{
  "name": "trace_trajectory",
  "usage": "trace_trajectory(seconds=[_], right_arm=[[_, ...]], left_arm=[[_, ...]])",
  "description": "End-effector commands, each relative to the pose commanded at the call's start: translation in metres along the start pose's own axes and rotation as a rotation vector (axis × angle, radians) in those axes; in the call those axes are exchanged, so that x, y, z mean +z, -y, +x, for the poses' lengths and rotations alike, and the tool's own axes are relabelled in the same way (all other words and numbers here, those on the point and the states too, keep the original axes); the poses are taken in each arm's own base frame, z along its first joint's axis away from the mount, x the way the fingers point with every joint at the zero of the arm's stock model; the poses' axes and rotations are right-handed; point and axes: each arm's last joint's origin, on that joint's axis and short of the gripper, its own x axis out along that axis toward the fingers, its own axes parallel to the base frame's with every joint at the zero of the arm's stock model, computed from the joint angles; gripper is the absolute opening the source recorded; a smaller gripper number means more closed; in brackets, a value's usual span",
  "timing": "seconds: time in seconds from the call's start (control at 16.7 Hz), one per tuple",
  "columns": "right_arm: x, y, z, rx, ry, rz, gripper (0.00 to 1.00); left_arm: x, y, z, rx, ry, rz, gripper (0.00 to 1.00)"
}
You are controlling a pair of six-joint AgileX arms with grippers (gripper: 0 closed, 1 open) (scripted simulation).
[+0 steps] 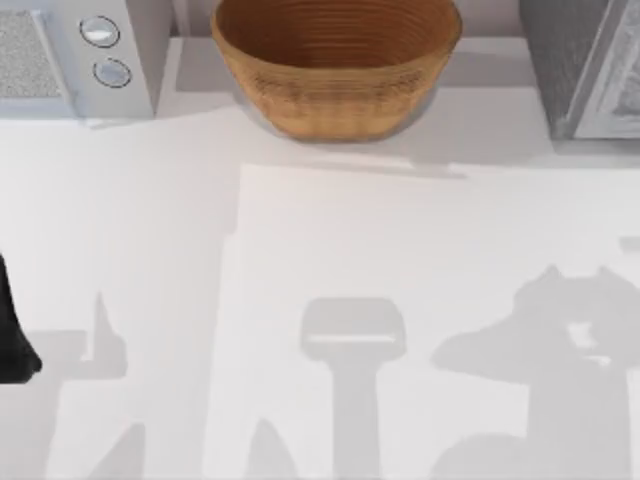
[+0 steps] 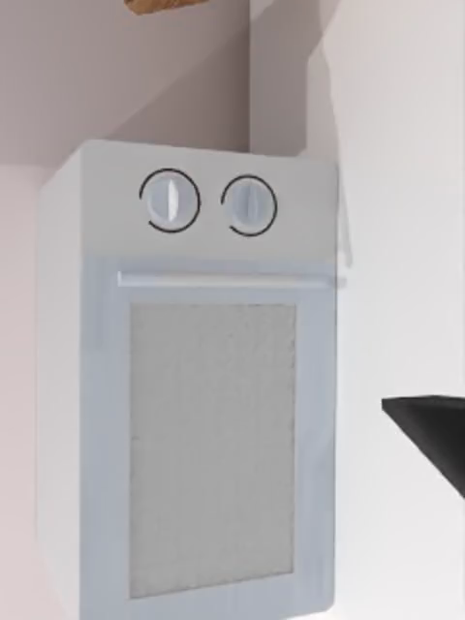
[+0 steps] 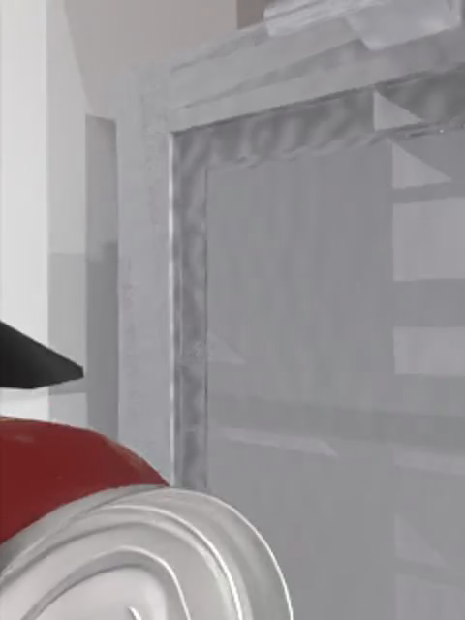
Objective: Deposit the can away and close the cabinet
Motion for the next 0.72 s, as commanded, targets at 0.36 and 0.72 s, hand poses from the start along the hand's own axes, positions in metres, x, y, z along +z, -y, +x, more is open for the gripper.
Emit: trace_trajectory(seconds=[0.36,0.72], right_arm=[[0.001,0.0,-0.001,0.0,-0.001,0.002,0.0],[0.005,-0.02,-0.037,-0.007,0.062,-0.012,0.0]], left_arm=[[0.0,0.0,0.0,0.0,0.0,0.0,1.0],[0.0,0.0,0.0,0.0,0.0,0.0,1.0]])
